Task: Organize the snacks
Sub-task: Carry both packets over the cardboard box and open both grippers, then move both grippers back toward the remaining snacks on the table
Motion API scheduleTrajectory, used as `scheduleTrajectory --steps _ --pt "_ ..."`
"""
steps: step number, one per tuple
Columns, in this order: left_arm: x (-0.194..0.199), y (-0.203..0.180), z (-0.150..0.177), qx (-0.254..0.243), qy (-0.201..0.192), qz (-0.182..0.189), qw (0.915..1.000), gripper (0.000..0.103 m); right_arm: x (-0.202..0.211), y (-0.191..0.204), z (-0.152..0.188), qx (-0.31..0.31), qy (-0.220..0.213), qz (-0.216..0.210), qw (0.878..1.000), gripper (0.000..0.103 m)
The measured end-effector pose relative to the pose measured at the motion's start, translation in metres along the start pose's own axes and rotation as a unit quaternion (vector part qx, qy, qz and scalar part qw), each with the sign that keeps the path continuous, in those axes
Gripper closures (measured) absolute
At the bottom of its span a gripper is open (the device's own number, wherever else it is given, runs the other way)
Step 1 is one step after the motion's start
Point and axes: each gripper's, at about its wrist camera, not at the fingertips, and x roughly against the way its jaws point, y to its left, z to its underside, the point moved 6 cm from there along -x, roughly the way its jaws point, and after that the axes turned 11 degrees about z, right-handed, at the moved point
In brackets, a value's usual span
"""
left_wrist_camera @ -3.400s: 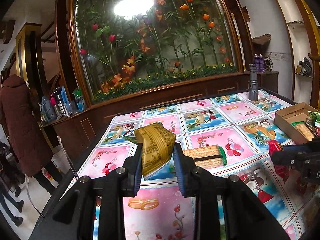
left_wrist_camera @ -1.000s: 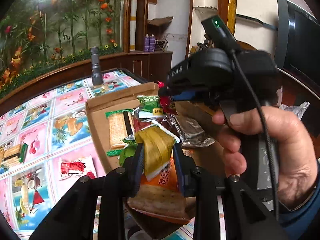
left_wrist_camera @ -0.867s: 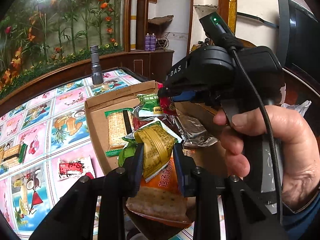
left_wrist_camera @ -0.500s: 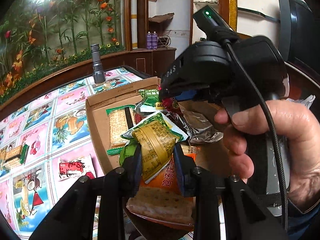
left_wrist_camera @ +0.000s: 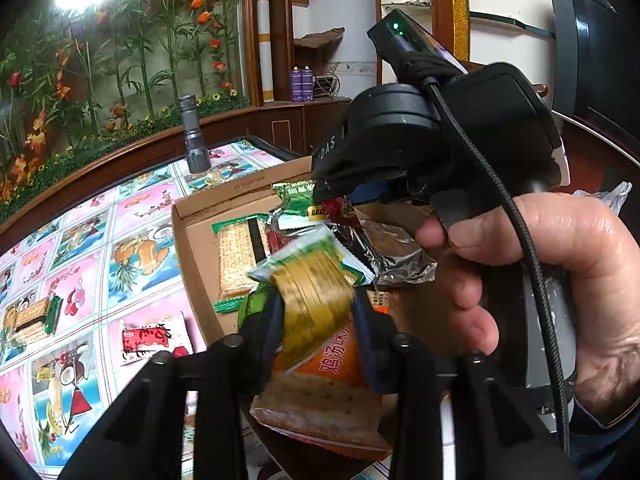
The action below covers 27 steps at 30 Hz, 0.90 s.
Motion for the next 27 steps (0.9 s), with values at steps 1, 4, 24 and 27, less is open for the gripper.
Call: scheduleTrajectory --steps 1,4,24,27 --pt "0.002 0.0 -0.001 0.0 -0.003 0.0 1.0 0.055 0.001 0.0 0.0 0.0 0.0 0.0 1.0 0.08" --pt "0.007 -0.002 -0.003 -0.001 -0.008 0.002 1.0 0.048 0.004 0.0 -0.001 0.002 -0.006 0.0 1.0 0.076" --pt "0.123 0.062 0.014 0.026 -0.057 -0.07 0.9956 0.021 0.034 0.031 -0.005 0.042 -0.09 -0.015 0.995 0.054" --pt "0.15 0.095 0.033 0.044 -0.059 -0.11 0.9912 0.021 0.04 0.044 -0.001 0.065 -0.11 -0.018 0.992 0.054"
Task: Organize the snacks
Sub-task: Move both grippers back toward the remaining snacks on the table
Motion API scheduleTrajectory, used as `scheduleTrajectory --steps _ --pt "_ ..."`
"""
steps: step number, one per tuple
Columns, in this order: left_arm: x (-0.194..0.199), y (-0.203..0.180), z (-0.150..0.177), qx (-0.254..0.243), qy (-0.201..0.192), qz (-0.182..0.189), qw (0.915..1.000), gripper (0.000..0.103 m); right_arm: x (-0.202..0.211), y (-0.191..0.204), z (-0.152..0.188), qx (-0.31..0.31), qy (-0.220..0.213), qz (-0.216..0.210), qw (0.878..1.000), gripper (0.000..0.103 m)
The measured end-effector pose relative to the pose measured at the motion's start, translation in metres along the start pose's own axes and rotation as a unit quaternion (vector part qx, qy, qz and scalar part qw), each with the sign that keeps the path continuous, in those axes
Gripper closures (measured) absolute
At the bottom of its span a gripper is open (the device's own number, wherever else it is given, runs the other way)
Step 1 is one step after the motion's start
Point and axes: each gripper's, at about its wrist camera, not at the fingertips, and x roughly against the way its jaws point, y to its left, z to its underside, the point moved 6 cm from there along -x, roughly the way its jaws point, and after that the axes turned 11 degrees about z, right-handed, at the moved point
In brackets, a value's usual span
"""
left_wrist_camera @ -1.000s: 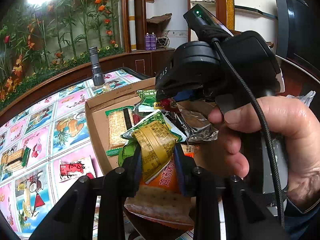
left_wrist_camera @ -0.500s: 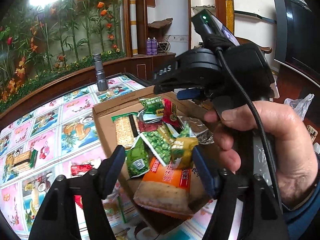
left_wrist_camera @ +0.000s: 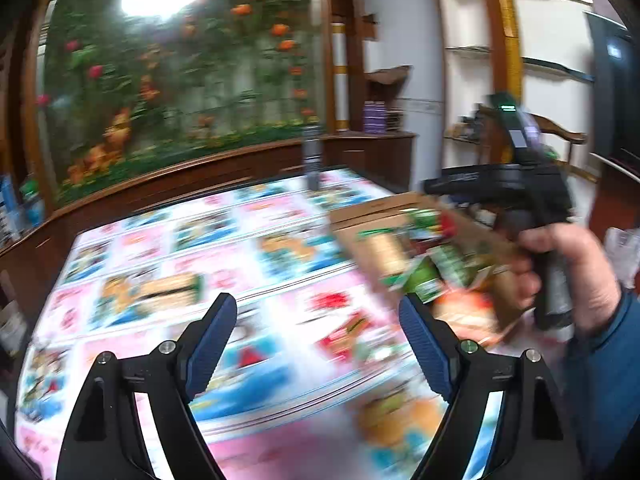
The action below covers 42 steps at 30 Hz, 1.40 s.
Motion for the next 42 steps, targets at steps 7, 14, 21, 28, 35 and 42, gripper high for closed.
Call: scheduleTrajectory --steps 7,14,21,28,35,42 --pt "0.028 0.102 0.026 0.068 0.002 -0.079 0.9946 0.016 0.01 0.031 0.008 0.032 -0.023 -0.038 0.999 0.053" --pt "0.016 0.211 0.056 0.18 0.029 -0.14 0.9732 0.016 0.019 0.085 0.039 0.059 0.024 -0.125 0.99 0.053" --pt "0.021 0.226 0.068 0.207 0.04 -0.16 0.9645 0.016 0.009 0.147 0.074 0.125 0.09 -0.143 0.978 0.053" --pt "0.025 0.225 0.069 0.219 0.036 -0.149 0.9636 0.016 -0.053 0.166 0.091 0.178 0.142 -0.032 0.973 0.053" --pt "0.027 0.222 0.065 0.214 0.031 -0.142 0.9659 0.016 -0.046 0.164 0.114 0.208 0.162 -0.008 0.965 0.052" --pt "0.031 0.221 0.062 0.22 0.023 -0.134 0.966 0.016 0.016 0.167 0.131 0.167 0.162 -0.128 0.964 0.054"
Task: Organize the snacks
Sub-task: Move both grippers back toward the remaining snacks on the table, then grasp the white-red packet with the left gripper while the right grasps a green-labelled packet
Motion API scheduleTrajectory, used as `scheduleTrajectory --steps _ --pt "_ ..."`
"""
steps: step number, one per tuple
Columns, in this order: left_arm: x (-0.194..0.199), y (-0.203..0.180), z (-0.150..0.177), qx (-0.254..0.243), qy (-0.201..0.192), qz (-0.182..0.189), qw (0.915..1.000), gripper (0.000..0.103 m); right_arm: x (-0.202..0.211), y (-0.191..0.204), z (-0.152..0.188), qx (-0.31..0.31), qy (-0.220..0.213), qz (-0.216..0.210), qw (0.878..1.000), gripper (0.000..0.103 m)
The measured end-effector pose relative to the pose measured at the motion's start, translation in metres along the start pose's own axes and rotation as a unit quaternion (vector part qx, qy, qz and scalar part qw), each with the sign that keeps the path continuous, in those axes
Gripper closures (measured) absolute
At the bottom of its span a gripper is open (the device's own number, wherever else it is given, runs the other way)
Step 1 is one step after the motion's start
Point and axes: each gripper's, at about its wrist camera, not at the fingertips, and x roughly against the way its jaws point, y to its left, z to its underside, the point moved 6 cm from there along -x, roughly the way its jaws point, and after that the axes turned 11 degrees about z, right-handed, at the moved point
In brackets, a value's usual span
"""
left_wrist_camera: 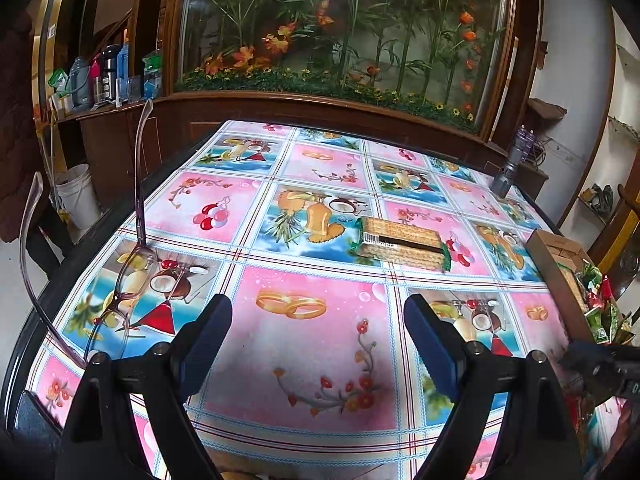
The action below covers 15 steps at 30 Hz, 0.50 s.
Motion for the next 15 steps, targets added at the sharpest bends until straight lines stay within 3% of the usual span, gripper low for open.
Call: scheduleTrajectory --steps 2,7,9,11,15 --pt "0.0 -0.001 0.0 0.001 0.001 0.006 1.0 0.016 0.009 -0.013 0.003 -0.009 -0.014 0.042 0.999 0.054" --pt "0.004 -0.006 -0.001 -0.003 -0.003 0.015 0.9999 0.016 0.015 -0.022 0.024 -0.031 0.004 0.045 0.999 0.054" --pt "0.005 -0.006 -0.001 -0.003 -0.003 0.018 0.9998 0.016 0.028 -0.013 0.033 -0.019 -0.007 0.04 0.999 0.054" --pt "0.006 -0.006 -0.001 0.0 -0.005 0.022 0.9997 0.016 0.039 -0.013 0.041 -0.001 -0.012 0.06 0.998 0.054" --pt "0.009 -0.008 -0.002 0.003 -0.009 0.031 0.9995 0.016 0.047 -0.023 0.056 -0.023 -0.006 0.075 0.997 0.054"
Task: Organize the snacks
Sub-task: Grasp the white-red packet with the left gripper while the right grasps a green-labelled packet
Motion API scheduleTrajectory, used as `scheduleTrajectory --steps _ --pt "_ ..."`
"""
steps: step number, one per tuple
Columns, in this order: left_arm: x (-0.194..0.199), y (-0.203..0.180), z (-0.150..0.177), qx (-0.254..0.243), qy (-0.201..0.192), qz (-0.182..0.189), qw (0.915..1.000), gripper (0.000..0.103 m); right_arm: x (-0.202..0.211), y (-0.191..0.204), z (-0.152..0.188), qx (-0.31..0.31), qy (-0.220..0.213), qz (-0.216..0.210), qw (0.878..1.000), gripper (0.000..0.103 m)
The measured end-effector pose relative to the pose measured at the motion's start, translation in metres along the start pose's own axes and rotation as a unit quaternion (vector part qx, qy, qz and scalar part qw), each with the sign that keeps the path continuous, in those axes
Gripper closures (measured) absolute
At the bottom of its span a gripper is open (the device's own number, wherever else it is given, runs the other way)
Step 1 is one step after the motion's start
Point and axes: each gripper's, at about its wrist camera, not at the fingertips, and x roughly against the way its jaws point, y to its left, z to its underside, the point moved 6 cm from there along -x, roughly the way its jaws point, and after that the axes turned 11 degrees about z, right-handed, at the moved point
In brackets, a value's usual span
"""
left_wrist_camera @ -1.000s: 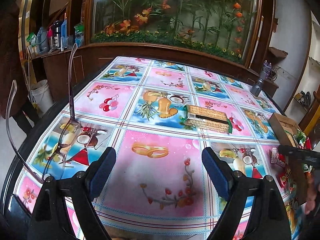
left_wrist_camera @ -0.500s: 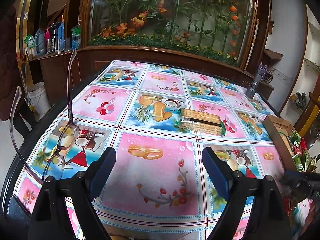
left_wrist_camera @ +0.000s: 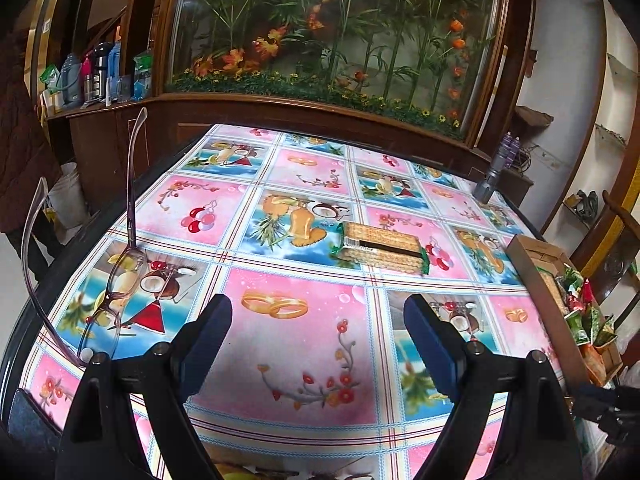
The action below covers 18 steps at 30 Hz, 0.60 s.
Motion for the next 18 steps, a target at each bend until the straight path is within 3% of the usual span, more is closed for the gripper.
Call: scheduleTrajectory --steps 3,6,10,13,14,16,18 --pt "0.002 -0.003 0.0 -0.002 -0.001 0.005 1.0 0.016 -0.01 0.0 0.007 0.0 0.01 0.004 1.0 0.054" --pt "0.004 -0.004 0.001 -0.006 -0.004 0.006 1.0 0.016 -0.011 0.007 0.007 0.009 -0.005 0.035 0.999 0.054" --pt "0.004 -0.003 0.001 -0.003 -0.004 0.009 0.9999 0.016 -0.025 0.047 0.02 0.024 0.035 -0.029 0.999 0.055" --pt "0.004 -0.003 0.0 -0.004 -0.005 0.01 0.9999 0.016 -0.011 0.077 0.021 0.028 0.026 -0.118 0.992 0.06" --pt "0.004 -0.003 0.0 -0.004 -0.005 0.013 0.9999 0.016 -0.004 0.079 0.018 0.034 0.01 -0.118 0.992 0.06" --pt "0.005 -0.005 -0.001 -0.005 -0.006 0.016 0.9998 0.016 0.005 0.073 0.013 0.054 -0.016 -0.069 0.996 0.061" --pt "0.007 -0.006 -0.002 -0.004 -0.007 0.026 0.9996 0.016 0.01 0.058 0.01 0.062 -0.03 -0.019 0.997 0.069"
